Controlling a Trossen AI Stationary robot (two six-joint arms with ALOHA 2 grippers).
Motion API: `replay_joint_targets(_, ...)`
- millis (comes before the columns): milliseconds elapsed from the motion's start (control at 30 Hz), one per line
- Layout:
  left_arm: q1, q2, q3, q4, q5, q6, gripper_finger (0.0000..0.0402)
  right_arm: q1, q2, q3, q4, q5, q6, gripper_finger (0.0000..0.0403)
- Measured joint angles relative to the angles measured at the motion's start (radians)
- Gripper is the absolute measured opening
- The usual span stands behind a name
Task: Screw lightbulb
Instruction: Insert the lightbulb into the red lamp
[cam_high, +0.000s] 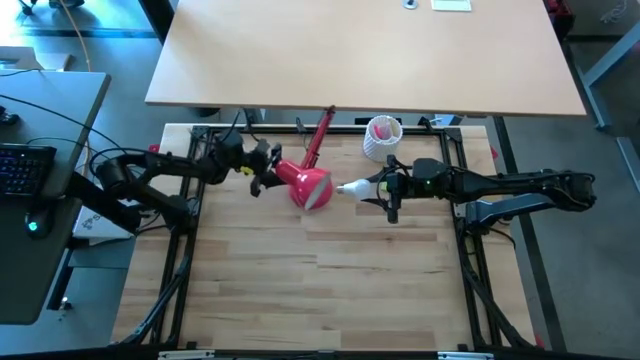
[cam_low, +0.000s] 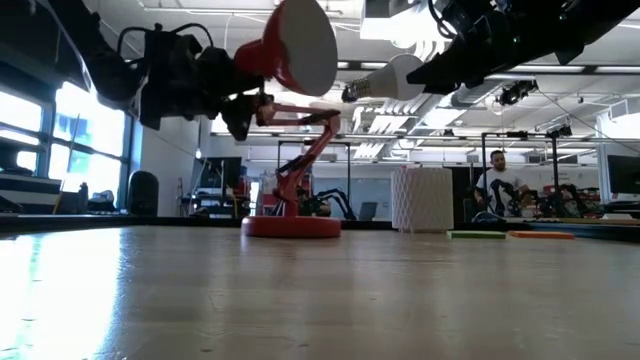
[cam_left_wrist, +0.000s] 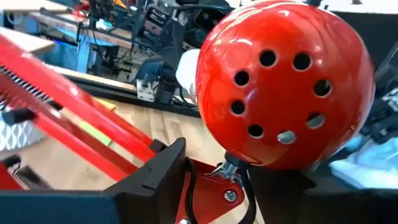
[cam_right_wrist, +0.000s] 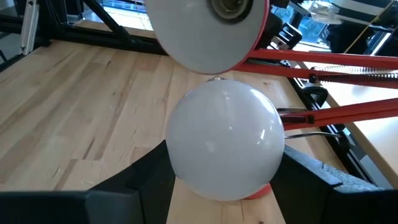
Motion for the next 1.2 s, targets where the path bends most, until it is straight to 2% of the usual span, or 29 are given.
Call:
replay_joint_targets(300,0.028,0.001,0.003,0.053,-0.014,-0.046,0.0164,0.000,0.000,0.000,0.007,0.001,0.008,0.0224)
replay_joint_targets(433,0.004,0.001,0.008,0.080,-0.139,-0.065,0.0167,0.000,0.000,0.000,0.017,0.001,0.008,0.0224)
replay_joint_targets(533,0.005,0.001,0.008,0.067,-0.148,-0.076,0.0186,0.000,0.000,0.000,0.021,0.001,0.006,0.0224)
replay_joint_targets(667,0.027,0.001,0.009,0.068,-0.099,-0.104,0.0230,0.000,0.000,0.000,0.017,0.001,0.005,0.0224)
replay_joint_targets(833,0.091,0.000,0.009,0.035,0.081,-0.142,0.0280,0.000,0.000,0.000,0.015,0.002,0.005,0.0224)
replay_joint_targets(1067,0.170,0.000,-0.029,-0.012,0.108,-0.131,0.0287,0.000,0.000,0.000,0.014,0.002,0.007,0.0224)
replay_joint_targets(1200,0.180,0.000,-0.070,0.126,0.120,-0.163,0.0287,0.000,0.000,0.000,0.003,0.002,0.008,0.0224)
